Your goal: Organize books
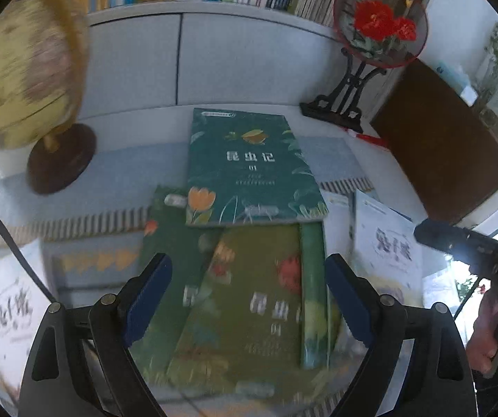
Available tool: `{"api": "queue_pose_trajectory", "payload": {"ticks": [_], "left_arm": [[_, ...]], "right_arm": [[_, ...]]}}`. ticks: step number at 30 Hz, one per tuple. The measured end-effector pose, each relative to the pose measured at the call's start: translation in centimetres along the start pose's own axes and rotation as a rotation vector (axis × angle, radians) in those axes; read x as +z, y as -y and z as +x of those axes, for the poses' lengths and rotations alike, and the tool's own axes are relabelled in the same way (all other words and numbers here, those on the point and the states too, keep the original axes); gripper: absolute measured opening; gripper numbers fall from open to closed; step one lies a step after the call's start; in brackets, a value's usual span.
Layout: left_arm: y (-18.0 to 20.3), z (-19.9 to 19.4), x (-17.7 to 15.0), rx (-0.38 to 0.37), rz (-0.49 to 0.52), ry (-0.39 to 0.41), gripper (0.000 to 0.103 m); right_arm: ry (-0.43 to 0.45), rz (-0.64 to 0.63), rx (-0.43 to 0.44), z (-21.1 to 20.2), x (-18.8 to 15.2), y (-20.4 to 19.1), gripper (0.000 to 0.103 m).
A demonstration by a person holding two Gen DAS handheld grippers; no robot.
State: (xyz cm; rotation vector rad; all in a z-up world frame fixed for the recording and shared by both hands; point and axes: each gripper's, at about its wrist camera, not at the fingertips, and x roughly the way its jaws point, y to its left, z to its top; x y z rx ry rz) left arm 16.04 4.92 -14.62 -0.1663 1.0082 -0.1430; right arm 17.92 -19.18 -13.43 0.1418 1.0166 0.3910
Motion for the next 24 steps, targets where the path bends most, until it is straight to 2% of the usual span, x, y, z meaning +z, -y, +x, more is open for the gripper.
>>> {"api": "queue_pose_trajectory", "payload": {"ticks": [2, 6, 10, 12, 17, 20, 24], "left_arm": [[-0.1, 1.6, 1.0, 0.02, -0.012, -0.007, 0.088], [-1.4, 4.4, 2.7, 0.012, -0.064, -0.033, 0.088], [-3.0, 7.3, 3.7, 0.008, -0.116, -0.066, 0.088], [-3.5, 8.1, 3.9, 0.029, -0.124, -0.068, 0.088], [-4.5, 9.9, 4.0, 0.043, -0.158, -0.079, 0.088], [-4.8, 10.6, 3.9, 0.018, -0.169, -0.094, 0.088], [-4.4, 11.2, 3.9, 0.008, -0.14, -0.095, 0.088]], "right_arm": [[-0.01, 0.0, 0.011, 1.1, 1.3, 0.4, 0.054], [-0.049, -0.027, 0.028, 4.9, 4.8, 0.1, 0.054], [-0.096, -0.03, 0.02, 9.1, 6.6, -0.3, 0.054], [-0.105, -0.024, 0.003, 11.0, 7.3, -0.3, 0.054], [-0.093, -0.045, -0.028, 13.6, 8.7, -0.2, 0.054], [-0.103, -0.064, -0.035, 14.8, 8.8, -0.5, 0.054], [-0.108, -0.085, -0.039, 15.9, 8.4, -0.7, 0.052]]}}
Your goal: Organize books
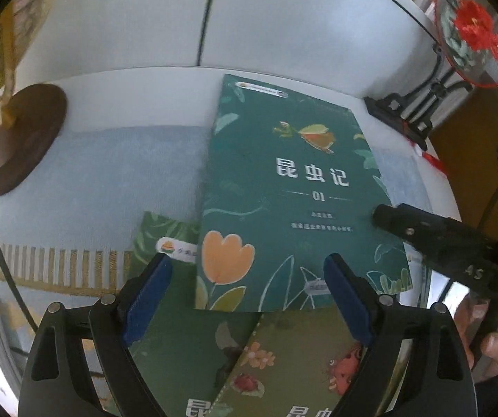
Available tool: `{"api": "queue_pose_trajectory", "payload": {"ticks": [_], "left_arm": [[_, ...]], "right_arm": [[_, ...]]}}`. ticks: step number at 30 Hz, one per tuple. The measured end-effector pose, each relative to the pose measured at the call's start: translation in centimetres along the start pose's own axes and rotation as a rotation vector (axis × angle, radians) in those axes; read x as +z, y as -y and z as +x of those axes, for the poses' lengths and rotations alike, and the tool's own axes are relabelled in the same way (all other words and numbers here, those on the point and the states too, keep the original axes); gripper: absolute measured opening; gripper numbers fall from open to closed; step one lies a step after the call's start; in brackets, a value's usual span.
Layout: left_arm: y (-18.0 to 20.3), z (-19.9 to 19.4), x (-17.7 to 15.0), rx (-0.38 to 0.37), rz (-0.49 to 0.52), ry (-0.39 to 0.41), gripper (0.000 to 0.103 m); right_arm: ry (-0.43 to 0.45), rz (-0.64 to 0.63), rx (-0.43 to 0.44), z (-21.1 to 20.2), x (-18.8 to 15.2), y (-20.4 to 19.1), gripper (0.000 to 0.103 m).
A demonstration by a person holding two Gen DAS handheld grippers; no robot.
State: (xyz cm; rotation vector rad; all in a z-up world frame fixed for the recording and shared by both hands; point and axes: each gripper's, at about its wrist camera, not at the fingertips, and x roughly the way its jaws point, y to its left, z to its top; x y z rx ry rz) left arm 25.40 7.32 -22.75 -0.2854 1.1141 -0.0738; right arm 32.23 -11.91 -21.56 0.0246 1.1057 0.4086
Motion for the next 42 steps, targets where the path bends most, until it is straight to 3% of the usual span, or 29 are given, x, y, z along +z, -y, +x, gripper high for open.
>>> {"api": "queue_pose_trajectory", "payload": {"ticks": [7, 10, 13, 17, 20, 25, 30, 35, 38, 42], "left_arm": [[1.1, 0.0, 0.0, -0.041, 0.02, 0.018, 0.086], [1.1, -1.1, -0.2, -0.065, 0.03, 0.058, 0.083], [1.2, -2.4, -0.6, -0.103, 0.037, 0.071, 0.082], [1.7, -3.3, -2.1, -0.156, 0.041, 0.062, 0.082], [2.1, -3.8, -3.6, -0.192, 0.04, 0.042, 0.082], [3.3, -5.8, -6.5, -0.242, 0.052, 0.021, 0.082], [5.7, -6.7, -11.1, -0.316, 0.066, -0.034, 0.082], [8.6, -5.4, -14.9, -0.365, 0.083, -0.123, 0.082], [9.1, -4.9, -15.6, -0.326, 0.088, -0.12, 0.08], [8.6, -4.3, -14.4, -0.289, 0.072, -0.107, 0.08]], "right_arm": [[0.021, 0.039, 0.065, 0.5, -0.2, -0.3, 0.04], [0.082, 0.043, 0.105, -1.0, -0.1, -0.3, 0.039], [0.123, 0.084, 0.247, -3.0, -0.1, 0.4, 0.039], [0.093, 0.177, 0.453, -3.7, -0.7, 1.6, 0.04], [0.072, 0.192, 0.417, -3.6, -1.6, 2.3, 0.039], [0.058, 0.069, 0.343, -6.5, -4.7, 0.9, 0.039], [0.01, -0.034, 0.201, -9.9, -11.9, 0.4, 0.039], [-0.06, 0.037, 0.164, -11.1, -18.3, 3.4, 0.039], [-0.044, 0.114, 0.186, -11.8, -20.1, 5.5, 0.039], [-0.03, 0.128, 0.14, -12.5, -19.3, 6.9, 0.039]]}}
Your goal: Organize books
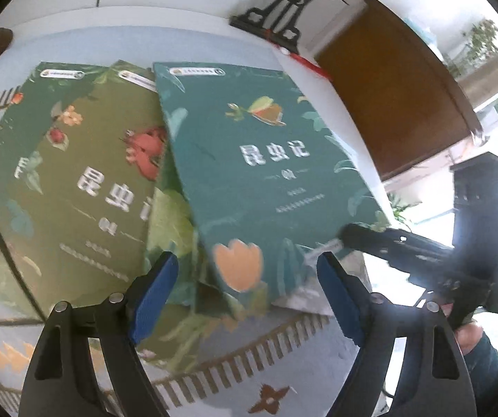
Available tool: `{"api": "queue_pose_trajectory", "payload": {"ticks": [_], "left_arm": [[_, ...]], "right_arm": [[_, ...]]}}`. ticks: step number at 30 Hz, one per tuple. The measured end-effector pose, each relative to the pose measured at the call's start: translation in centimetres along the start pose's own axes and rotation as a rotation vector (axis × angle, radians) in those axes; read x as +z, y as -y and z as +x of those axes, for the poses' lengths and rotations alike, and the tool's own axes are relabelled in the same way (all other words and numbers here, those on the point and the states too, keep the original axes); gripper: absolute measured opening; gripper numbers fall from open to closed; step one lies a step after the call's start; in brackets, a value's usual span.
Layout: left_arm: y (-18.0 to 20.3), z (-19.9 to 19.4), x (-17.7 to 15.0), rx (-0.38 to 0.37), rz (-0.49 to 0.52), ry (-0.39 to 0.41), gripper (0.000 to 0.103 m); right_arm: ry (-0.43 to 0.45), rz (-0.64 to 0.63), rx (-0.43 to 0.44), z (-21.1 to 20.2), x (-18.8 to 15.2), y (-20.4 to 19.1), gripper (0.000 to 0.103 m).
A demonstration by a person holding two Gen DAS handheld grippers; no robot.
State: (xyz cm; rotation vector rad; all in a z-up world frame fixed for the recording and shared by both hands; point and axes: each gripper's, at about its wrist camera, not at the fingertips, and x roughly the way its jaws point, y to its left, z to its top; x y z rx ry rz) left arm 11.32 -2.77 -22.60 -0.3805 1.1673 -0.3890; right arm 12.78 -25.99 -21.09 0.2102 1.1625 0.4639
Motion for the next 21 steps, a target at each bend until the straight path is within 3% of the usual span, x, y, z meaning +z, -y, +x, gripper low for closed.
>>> {"api": "queue_pose_trajectory", "payload": {"ticks": [3, 6, 13, 17, 19, 21], "left_arm": [[-0.6, 0.6, 1.3, -0.002, -0.001, -0.001, 0.08], [-0.2, 1.4, 2.0, -0.008, 0.006, -0.008, 0.08], [1.4, 3.0, 2.7, 0.025, 0.05, 0.011, 0.076], [0.7, 2.2, 2.5, 0.06, 0.037, 0.027, 0.049], [0.2, 1.1, 2.3, 0.035, 0.012, 0.041, 0.046], [0.0, -0.2, 1.8, 0.017, 0.003, 0.064, 0.045]], "right_arm": [[-0.014, 0.003, -0.026, -0.1, 1.2, 0.9, 0.043], [0.027, -0.007, -0.068, -0.4, 2.9, 2.2, 0.05], [0.053, -0.005, -0.044, 1.7, 5.9, 3.5, 0.051], [0.08, -0.136, -0.097, 2.7, 5.0, 0.5, 0.051], [0.071, -0.174, -0.115, 2.6, 4.5, 0.1, 0.048], [0.065, -0.119, -0.027, 2.0, 4.2, 0.9, 0.043]]}}
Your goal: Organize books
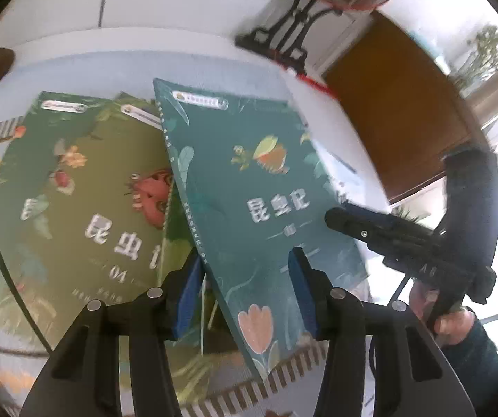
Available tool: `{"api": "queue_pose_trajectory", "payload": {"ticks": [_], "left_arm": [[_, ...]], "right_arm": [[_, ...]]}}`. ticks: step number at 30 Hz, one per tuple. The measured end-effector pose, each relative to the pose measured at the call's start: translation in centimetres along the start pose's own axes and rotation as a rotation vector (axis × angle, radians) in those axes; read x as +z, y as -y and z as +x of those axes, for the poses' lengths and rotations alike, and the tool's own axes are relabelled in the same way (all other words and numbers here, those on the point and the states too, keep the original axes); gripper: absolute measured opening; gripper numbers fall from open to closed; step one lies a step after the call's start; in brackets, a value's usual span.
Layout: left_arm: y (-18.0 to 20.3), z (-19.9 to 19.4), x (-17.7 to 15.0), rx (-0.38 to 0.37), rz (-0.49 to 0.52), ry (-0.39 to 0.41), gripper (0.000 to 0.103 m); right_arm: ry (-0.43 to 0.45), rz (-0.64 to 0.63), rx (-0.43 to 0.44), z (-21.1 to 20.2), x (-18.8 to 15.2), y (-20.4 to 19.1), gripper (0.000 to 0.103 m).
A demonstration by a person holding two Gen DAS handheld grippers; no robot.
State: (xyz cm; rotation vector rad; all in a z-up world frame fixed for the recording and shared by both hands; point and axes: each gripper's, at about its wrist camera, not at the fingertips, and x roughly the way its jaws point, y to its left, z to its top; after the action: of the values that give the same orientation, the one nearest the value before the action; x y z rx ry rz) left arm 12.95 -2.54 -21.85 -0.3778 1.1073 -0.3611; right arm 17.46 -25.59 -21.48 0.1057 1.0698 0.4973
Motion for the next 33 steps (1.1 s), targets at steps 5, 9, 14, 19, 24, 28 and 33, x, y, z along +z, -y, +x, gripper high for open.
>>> {"api": "queue_pose_trajectory", "payload": {"ticks": [5, 9, 14, 19, 24, 28, 33], "left_arm": [[0.8, -1.4, -0.5, -0.072, -0.019, -0.001, 0.045], [1.1, -0.7, -0.4, -0.112, -0.036, -0.019, 0.045], [0.1, 1.2, -0.9, -0.068, -0.057, -0.047, 0.045], [0.5, 0.0, -0.9, -0.125, -0.079, -0.031, 0.045], [0.3, -2.4, -0.5, -0.26, -0.17, 0.015, 0.045], [-0.6, -4.7, -0.4, -0.325, -0.234, 0.069, 0.045], [-1.3, -4.3, -1.2, -0.168, -0.182, 0.02, 0.046]], "right_arm": [[0.021, 0.274, 0.316, -0.9, -1.5, 3.6, 0.04], [0.016, 0.407, 0.52, -0.8, -2.7, 4.4, 0.04], [-0.026, 0.347, 0.412, 0.5, -3.0, 3.6, 0.04], [-0.023, 0.343, 0.421, 0.2, -2.7, 3.1, 0.04], [-0.037, 0.254, 0.36, 0.0, -1.9, 1.1, 0.049], [-0.094, 0.296, 0.416, 1.1, -2.4, 0.5, 0.05], [-0.154, 0.38, 0.491, 2.0, -4.0, 0.2, 0.053]]}}
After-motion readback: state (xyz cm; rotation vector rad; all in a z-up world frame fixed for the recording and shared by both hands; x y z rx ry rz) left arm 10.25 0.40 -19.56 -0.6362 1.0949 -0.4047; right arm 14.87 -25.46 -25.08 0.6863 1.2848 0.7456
